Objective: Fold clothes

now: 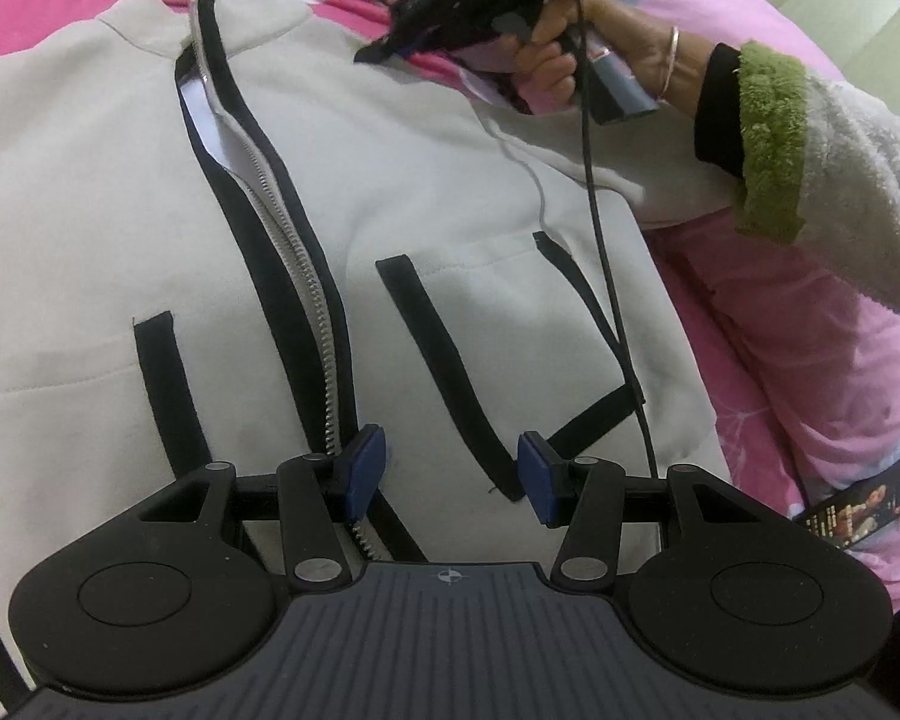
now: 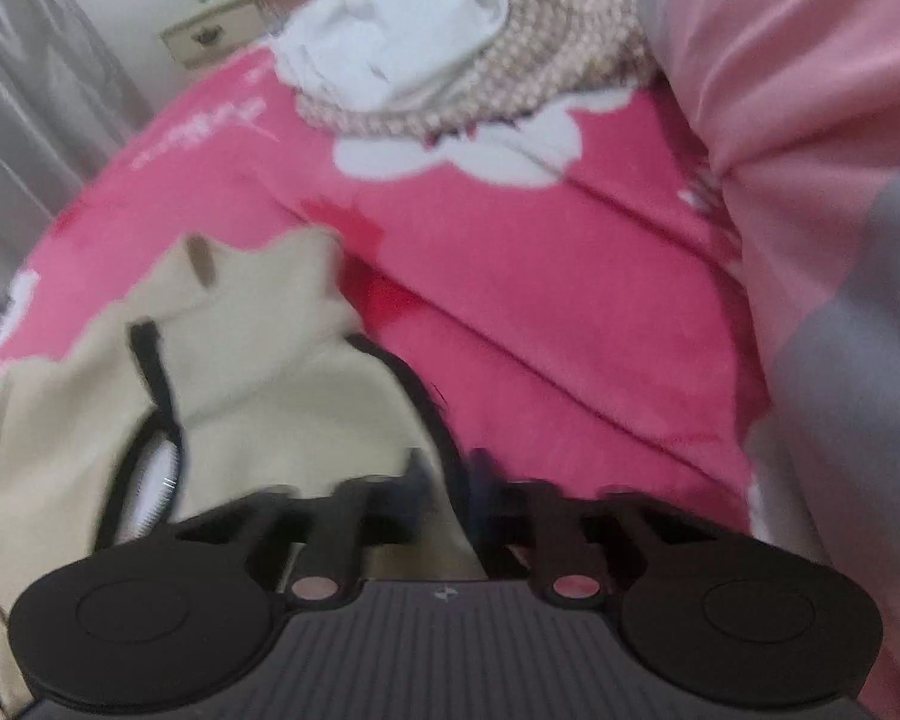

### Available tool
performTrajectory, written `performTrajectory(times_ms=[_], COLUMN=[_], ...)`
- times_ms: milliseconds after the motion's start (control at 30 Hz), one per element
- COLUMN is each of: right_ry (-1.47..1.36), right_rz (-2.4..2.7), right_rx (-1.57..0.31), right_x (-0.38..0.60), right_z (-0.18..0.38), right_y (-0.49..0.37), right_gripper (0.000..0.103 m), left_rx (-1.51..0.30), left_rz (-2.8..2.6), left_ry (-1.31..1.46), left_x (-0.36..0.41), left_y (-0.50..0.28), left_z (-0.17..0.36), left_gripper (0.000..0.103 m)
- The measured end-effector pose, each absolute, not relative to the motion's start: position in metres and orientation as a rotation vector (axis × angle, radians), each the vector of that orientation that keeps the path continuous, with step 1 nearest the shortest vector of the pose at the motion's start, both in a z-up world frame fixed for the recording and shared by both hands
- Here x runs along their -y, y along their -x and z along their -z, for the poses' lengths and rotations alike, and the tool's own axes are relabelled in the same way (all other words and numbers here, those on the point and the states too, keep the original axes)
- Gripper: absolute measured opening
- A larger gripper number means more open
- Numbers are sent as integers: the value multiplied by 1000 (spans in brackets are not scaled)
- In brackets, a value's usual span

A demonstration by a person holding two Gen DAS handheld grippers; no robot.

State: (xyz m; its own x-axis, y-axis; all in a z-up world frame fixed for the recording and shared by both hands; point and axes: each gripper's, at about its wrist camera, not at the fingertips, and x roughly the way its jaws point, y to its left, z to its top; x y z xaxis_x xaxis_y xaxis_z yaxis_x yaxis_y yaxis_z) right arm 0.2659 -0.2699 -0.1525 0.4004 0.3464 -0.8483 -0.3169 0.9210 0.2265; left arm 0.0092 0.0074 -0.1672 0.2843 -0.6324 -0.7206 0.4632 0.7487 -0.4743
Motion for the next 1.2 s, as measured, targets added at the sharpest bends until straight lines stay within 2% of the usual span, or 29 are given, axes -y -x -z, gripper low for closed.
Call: performTrajectory(times_ms=[67, 133, 167, 200, 267, 433, 467, 533, 567, 600, 700, 767, 933, 967, 1000, 1033, 1200], right_ry=[-64, -108, -126, -140, -137, 66, 106, 148, 170, 217, 462, 577, 767, 775, 777, 765, 580], right_rz=[-443, -445, -435, -427, -421, -462, -463, -470, -470, -460, -406, -377, -333, -316, -291, -263, -262], right_rx=[-1076, -1087, -1090, -1093, -1083, -1155, -1170, -1157, -1135, -1093, -913, -858, -816, -790, -769, -742, -600], right_x=[275, 283, 288, 292, 299, 289, 285, 281, 278, 273, 250, 237, 223, 222, 221, 221, 218], right_z=[148, 144, 142, 140, 137, 146, 151, 153, 150, 144, 124, 126, 179, 180, 177, 167, 106], right_y=[-266, -269, -270, -270, -269, -263, -261, -257, -255, -250, -232, -228, -233, -231, -230, -228, -212], right_gripper=[9, 14, 25, 47, 57, 56, 52, 34, 15, 11, 11, 11, 12, 19, 30, 36, 38], left_rx=[-1056, -1060, -1062, -1064, -1066, -1066, -1066, -1065, -1065, -1064, -1059, -1050, -1022, -1022, -1023, -1024, -1033], left_rz=[739, 739, 739, 738, 736, 737, 736, 734, 733, 731, 727, 728, 724, 722, 720, 718, 713], left_ry=[182, 183, 183, 184, 185, 176, 176, 175, 173, 169, 128, 88, 24, 26, 31, 33, 36], left_x=[-6, -4, -4, -4, -3, -4, -3, -2, -2, -3, 0, 1, 7, 6, 6, 6, 4], left_y=[-13, -17, -19, -20, -22, -28, -29, -30, -29, -27, -25, -20, -14, -14, -14, -14, -14], left_z=[166, 167, 167, 167, 167, 168, 168, 167, 167, 166, 163, 161, 160, 161, 160, 160, 158], left_gripper=[49, 49, 49, 49, 49, 49, 49, 49, 49, 49, 49, 49, 49, 49, 49, 49, 49])
